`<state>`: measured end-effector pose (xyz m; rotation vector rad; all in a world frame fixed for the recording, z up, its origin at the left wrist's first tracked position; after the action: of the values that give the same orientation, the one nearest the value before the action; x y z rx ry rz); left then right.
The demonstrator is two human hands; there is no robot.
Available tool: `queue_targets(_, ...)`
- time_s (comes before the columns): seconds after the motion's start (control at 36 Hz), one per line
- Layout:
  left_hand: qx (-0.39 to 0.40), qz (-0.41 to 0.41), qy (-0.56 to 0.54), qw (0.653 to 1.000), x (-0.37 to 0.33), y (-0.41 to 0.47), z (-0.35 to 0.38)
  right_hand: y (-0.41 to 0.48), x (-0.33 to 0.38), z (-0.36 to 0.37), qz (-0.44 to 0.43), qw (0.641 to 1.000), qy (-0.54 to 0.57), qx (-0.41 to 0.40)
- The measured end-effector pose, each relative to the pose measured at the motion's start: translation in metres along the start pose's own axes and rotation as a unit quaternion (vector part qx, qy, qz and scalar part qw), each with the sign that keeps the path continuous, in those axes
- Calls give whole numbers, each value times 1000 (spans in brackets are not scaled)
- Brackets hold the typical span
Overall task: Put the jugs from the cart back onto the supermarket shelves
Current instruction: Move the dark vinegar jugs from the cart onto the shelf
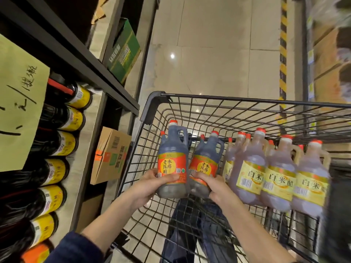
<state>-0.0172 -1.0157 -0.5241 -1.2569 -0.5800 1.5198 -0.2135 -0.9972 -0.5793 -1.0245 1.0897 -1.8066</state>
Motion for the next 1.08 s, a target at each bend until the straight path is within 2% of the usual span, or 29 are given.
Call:
queue_targets(0.25,5,43,26,999,-6,-39,22,-58,10,-2,-71,995,-48,52)
queue_targets(0.44,-15,62,52,997,-10,-72,36,-114,24,-5,-117,987,-90,60)
queue_targets(0.67,9,122,118,985,-49,-101,67,-186,43,-10,-220,966,-124,52)
queue_targets(0.83,55,190,206,958,-93,-121,106,-232,50,-12,-308,947,-88,-12)
queue_targets(1.08,148,241,316,906,-142,-169,168,-329,37,-17,-425,897,-29,-114)
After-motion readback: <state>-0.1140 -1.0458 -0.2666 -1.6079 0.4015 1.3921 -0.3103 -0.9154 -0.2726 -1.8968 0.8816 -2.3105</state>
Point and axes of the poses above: each hand's wrist, its own y-axis towards the middle knuckle, its own z-axis out of the palm, x = y × z, the point moved 2 cm from there along y, towards the middle knuckle, and after that the axes turned 14 degrees about x, right-handed, at the moved point
